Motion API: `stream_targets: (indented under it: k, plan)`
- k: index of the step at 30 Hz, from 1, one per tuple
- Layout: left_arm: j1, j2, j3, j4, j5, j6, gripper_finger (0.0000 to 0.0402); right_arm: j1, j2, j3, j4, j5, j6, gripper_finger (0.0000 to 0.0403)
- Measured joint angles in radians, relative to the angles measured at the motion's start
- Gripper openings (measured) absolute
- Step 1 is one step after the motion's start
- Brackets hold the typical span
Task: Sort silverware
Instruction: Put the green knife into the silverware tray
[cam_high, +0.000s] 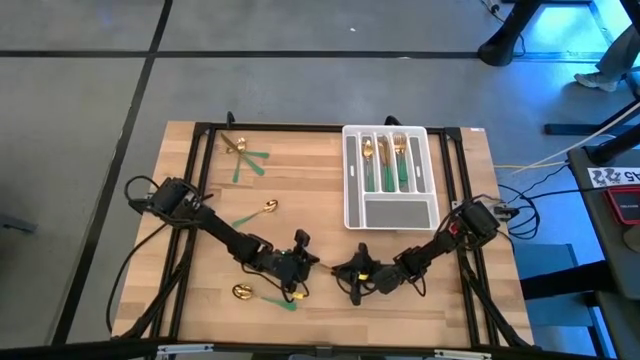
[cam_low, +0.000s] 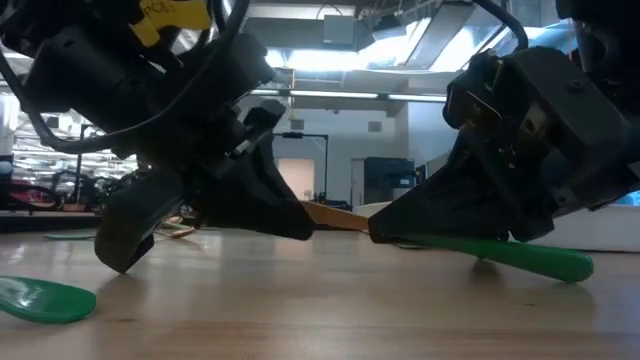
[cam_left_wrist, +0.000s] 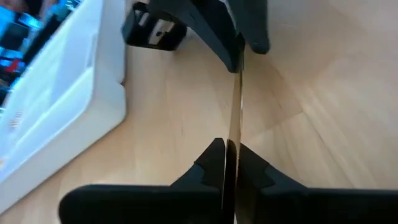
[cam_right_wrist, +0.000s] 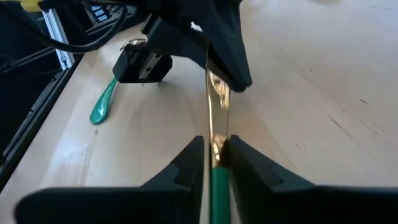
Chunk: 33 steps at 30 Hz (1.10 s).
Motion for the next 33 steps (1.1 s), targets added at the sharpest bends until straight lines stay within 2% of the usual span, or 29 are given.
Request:
stream_targets:
  k: [4,7,11,13,19,26,33]
  plan:
    - [-0.036,0.000,0.001,0.008,-0.082,0.034,0.0003,-0.001,-0.007,-0.002,0.043,-0.013,-0.089,0.0117]
    - [-0.070,0.000,0.001,0.013,-0.157,0.049,0.0001,-0.002,-0.051,-0.005,0.010,-0.045,-0.181,0.0148]
    - [-0.117,0.001,0.001,0.028,-0.260,0.083,0.0000,-0.001,-0.162,-0.004,-0.090,-0.162,-0.213,0.0172]
    - [-0.136,0.001,0.001,0.031,-0.310,0.089,0.0000,0.000,-0.228,-0.003,-0.196,-0.191,-0.191,0.0175]
    - [-0.183,0.002,0.000,0.030,-0.435,0.128,0.0000,0.001,-0.381,-0.003,-0.511,-0.167,-0.106,0.0176]
    - [-0.208,0.003,-0.001,0.028,-0.509,0.135,0.0000,0.001,-0.391,-0.002,-0.548,-0.194,-0.035,0.0177]
    - [-0.209,0.003,-0.001,0.030,-0.508,0.131,0.0000,0.000,-0.364,-0.001,-0.555,-0.096,-0.073,0.0177]
